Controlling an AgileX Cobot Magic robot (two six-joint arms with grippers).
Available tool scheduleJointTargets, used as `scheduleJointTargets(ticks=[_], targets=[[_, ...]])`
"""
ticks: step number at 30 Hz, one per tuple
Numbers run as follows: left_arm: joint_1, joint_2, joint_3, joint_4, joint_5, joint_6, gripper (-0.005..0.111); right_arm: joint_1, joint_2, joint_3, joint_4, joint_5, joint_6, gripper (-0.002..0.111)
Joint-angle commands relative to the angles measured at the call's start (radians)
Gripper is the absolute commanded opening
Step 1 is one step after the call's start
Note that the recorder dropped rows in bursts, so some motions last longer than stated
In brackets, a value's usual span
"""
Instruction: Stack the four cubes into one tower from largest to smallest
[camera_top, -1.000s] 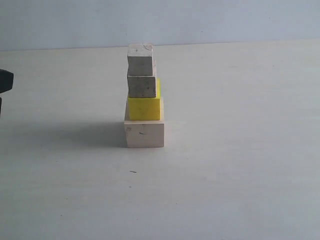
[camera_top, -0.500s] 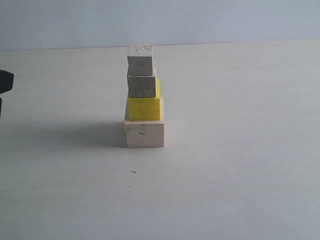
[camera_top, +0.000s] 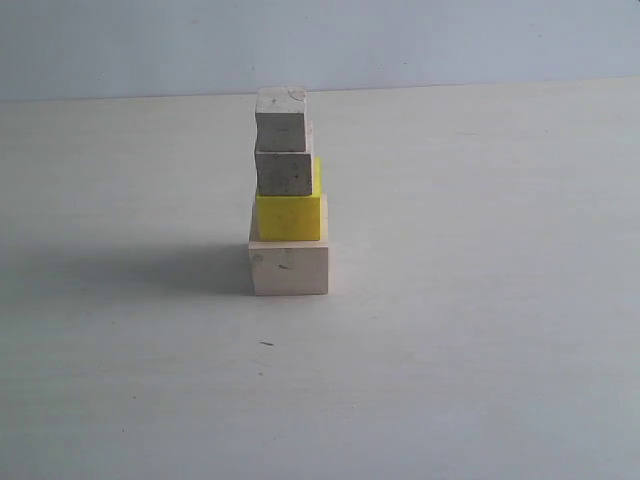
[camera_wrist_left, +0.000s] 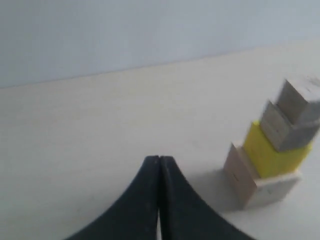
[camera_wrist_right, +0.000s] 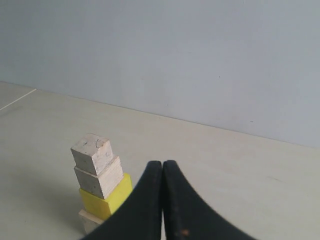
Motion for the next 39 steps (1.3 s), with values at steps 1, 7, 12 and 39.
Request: scheduleJointTargets(ticks=[1, 7, 12, 39], targets=[[0.263, -0.168, 0.006, -0.082, -0.004, 0.001, 0.000, 0.000, -0.003, 0.003, -0.003, -0.006, -0.002, 0.000], [0.451, -0.391, 0.092, -0.076, -0.004, 0.003, 0.000, 0.000, -0.003, 0.003, -0.003, -0.006, -0.002, 0.000], [0.489, -0.564, 0.255, -0.072, -0.013, 0.003, 0.000, 0.000, -0.003, 0.003, -0.003, -0.006, -0.002, 0.000], [0.419, -0.649, 0.677, -0.092, -0.184, -0.027, 0.000, 0.000, -0.003, 0.003, -0.001, -0.004, -0.002, 0.000]])
